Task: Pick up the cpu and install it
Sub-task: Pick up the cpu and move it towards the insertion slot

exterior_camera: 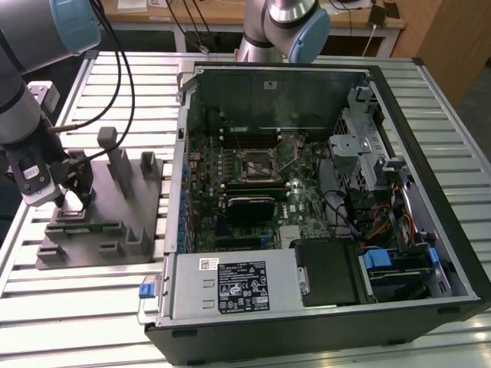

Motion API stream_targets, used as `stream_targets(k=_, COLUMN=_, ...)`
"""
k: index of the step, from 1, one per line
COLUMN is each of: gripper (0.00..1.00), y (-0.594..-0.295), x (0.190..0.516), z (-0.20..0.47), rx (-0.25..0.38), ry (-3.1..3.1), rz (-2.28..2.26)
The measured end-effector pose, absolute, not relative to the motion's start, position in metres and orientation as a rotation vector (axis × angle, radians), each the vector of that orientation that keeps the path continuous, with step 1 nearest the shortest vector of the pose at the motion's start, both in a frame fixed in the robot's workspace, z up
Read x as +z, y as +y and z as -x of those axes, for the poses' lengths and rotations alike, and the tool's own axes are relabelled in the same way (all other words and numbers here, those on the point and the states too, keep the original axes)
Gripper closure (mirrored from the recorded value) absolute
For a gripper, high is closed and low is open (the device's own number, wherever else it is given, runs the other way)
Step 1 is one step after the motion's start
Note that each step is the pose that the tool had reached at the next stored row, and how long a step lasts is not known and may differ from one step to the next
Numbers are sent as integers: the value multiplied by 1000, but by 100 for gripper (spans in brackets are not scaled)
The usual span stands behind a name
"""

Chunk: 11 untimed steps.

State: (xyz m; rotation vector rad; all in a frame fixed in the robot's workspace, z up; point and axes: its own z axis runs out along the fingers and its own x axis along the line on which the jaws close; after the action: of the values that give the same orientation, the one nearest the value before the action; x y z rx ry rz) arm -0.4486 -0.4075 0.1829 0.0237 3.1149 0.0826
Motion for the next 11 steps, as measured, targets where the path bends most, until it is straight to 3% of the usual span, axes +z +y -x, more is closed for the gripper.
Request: stream_targets(k=11, gripper=46, y=-408, x=184, z=449, rx=84, ry=3115, rz=-24)
